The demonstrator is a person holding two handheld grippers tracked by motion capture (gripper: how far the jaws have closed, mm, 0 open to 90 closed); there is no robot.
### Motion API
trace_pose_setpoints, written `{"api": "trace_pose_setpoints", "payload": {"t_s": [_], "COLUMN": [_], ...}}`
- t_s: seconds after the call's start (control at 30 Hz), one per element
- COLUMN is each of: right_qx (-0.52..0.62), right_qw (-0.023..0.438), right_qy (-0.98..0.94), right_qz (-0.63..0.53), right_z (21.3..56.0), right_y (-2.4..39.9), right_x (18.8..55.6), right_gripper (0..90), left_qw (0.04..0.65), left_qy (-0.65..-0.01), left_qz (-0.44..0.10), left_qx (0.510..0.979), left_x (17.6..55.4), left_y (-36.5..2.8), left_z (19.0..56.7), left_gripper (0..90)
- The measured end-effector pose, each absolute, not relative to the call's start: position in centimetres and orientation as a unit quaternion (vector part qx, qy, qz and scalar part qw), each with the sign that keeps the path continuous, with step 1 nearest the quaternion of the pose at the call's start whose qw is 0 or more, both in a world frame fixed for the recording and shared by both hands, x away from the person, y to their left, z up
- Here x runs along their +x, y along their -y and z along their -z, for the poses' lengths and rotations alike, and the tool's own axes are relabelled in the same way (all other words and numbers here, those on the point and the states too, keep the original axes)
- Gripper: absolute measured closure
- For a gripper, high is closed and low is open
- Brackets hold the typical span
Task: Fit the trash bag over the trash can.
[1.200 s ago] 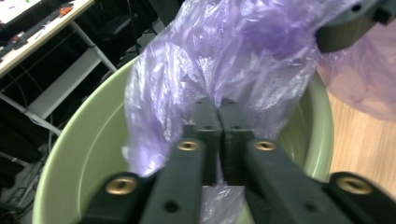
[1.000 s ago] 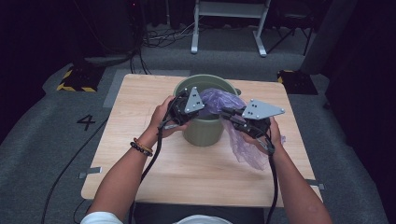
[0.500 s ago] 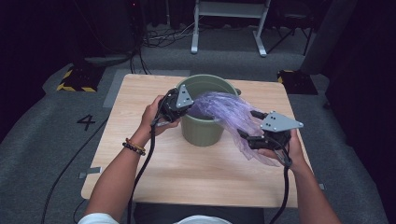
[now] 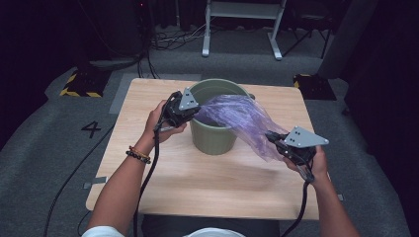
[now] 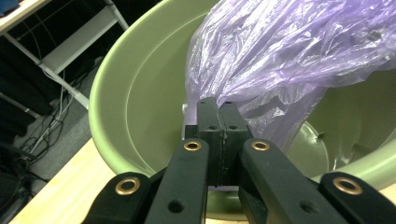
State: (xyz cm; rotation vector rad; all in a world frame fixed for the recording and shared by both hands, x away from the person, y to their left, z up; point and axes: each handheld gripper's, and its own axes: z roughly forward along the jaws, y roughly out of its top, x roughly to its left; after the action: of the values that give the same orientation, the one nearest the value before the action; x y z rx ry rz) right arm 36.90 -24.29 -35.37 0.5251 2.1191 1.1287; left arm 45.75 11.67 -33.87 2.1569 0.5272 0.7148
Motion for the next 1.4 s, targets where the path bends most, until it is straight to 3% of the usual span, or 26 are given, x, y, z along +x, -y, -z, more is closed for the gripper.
{"api": "trace_pose_setpoints", "payload": {"t_s": [0.2,0.23,0.27,0.37,0.47,0.67,0.8,0.97,1.0,1.13,1.23,1.33,1.37,1.4], "right_qx": [0.193,0.191,0.189,0.181,0.161,0.137,0.114,0.102,0.098,0.094,0.093,0.112,0.112,0.124], "right_qw": [0.345,0.350,0.351,0.355,0.360,0.370,0.370,0.364,0.357,0.348,0.342,0.343,0.343,0.334], "right_qy": [-0.803,-0.801,-0.801,-0.801,-0.804,-0.814,-0.819,-0.820,-0.820,-0.818,-0.818,-0.804,-0.804,-0.796], "right_qz": [-0.446,-0.446,-0.447,-0.447,-0.446,-0.426,-0.423,-0.429,-0.436,-0.447,-0.453,-0.472,-0.472,-0.490], "right_z": [34.2,33.7,33.5,32.8,31.4,30.2,29.6,29.7,29.7,29.7,29.7,29.5,29.5,29.4], "right_y": [23.8,23.5,23.2,22.6,21.0,18.5,16.6,16.0,15.9,15.8,15.9,16.7,16.7,17.7], "right_x": [37.3,37.6,37.7,37.9,38.2,38.9,38.7,38.4,38.2,37.9,37.8,37.3,37.3,37.0], "right_gripper": [89.8,89.7,89.8,89.8,89.7,89.6,89.5,89.3,88.9,86.6,83.4,57.5,57.5,48.7], "left_qw": [0.411,0.424,0.431,0.448,0.468,0.472,0.463,0.450,0.445,0.436,0.431,0.421,0.421,0.421], "left_qy": [-0.206,-0.205,-0.207,-0.199,-0.173,-0.130,-0.118,-0.127,-0.136,-0.133,-0.136,-0.145,-0.145,-0.155], "left_qz": [-0.277,-0.279,-0.283,-0.276,-0.267,-0.262,-0.259,-0.263,-0.265,-0.281,-0.285,-0.297,-0.297,-0.297], "left_qx": [0.844,0.837,0.831,0.827,0.825,0.832,0.840,0.844,0.845,0.844,0.845,0.845,0.845,0.843], "left_x": [45.4,45.1,44.9,44.5,43.3,42.0,42.0,42.6,42.9,43.0,43.1,43.4,43.4,43.6], "left_y": [-12.1,-12.2,-12.2,-12.1,-11.2,-8.6,-6.3,-5.5,-5.6,-5.8,-6.0,-7.2,-7.2,-8.1], "left_z": [33.6,33.2,33.1,32.7,32.0,31.3,31.1,31.5,31.8,32.2,32.3,32.2,32.2,32.1], "left_gripper": [73.0,54.2,45.6,31.9,24.5,23.0,24.7,34.2,38.3,69.8,86.6,89.5,89.6,89.5]}}
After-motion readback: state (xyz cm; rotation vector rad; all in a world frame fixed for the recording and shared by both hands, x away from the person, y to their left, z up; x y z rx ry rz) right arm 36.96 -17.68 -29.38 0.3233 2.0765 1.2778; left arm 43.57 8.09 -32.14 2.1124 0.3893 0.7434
